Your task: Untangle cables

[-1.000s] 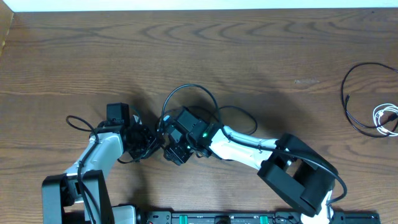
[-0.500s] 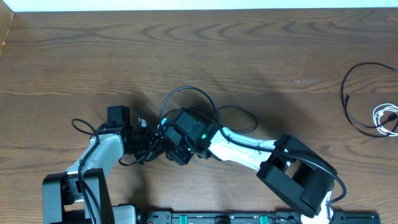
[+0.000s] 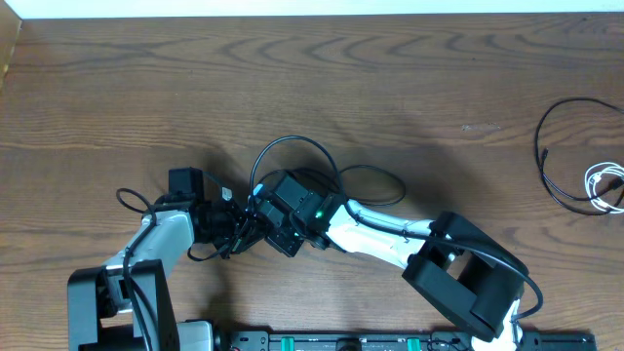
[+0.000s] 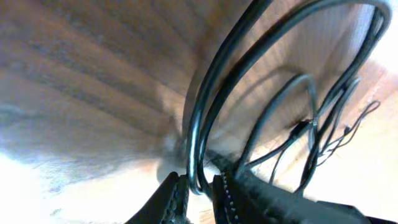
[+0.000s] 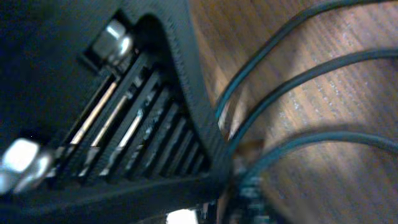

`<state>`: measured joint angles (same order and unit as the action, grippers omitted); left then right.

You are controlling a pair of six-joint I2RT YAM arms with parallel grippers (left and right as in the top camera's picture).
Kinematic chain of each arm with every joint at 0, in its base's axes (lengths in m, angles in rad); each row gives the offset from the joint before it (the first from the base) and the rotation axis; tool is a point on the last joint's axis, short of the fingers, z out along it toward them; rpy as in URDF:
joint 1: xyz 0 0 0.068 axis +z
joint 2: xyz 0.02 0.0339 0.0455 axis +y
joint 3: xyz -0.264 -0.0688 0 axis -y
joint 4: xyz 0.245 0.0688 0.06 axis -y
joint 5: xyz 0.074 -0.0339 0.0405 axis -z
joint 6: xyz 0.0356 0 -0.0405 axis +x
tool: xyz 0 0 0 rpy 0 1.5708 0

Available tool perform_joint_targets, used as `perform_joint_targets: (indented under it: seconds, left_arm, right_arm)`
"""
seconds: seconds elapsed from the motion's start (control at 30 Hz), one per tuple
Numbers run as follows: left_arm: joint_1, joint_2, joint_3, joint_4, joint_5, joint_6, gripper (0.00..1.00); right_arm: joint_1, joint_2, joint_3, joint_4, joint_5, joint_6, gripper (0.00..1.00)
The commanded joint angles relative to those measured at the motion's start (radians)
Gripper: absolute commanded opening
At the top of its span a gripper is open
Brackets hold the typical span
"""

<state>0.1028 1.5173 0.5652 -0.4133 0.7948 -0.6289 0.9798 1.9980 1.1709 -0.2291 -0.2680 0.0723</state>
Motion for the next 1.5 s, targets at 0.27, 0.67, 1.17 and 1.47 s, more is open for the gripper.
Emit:
perform_joint_targets:
  seconds: [0.27,0.67,1.17,1.47]
  left_arm:
    - [-0.009,-0.008,0.022,0.096,0.127,-0.008,0.23]
    - [0.055,-0.008,0.022,0.142,0.122,0.140,0.63]
    - [0.172,-0.008,0.022,0.107,0.059,0.233,0.67]
    - [0.177,-0.008,0.022,0.134,0.319,0.400,0.68]
  right_arm:
    - [-0.005,0.010,-0.009,-0.014,-0.077,-0.032,0.01]
    - [-0.078,-0.078,-0.009,-0.037,-0.143,-0.033,0.01]
    - [-0.099,-0.229,-0.009,-0.018,-0.101,-0.070,0.01]
    - [-0.101,-0.229,-0.009,-0.019,-0.103,-0.070,0.01]
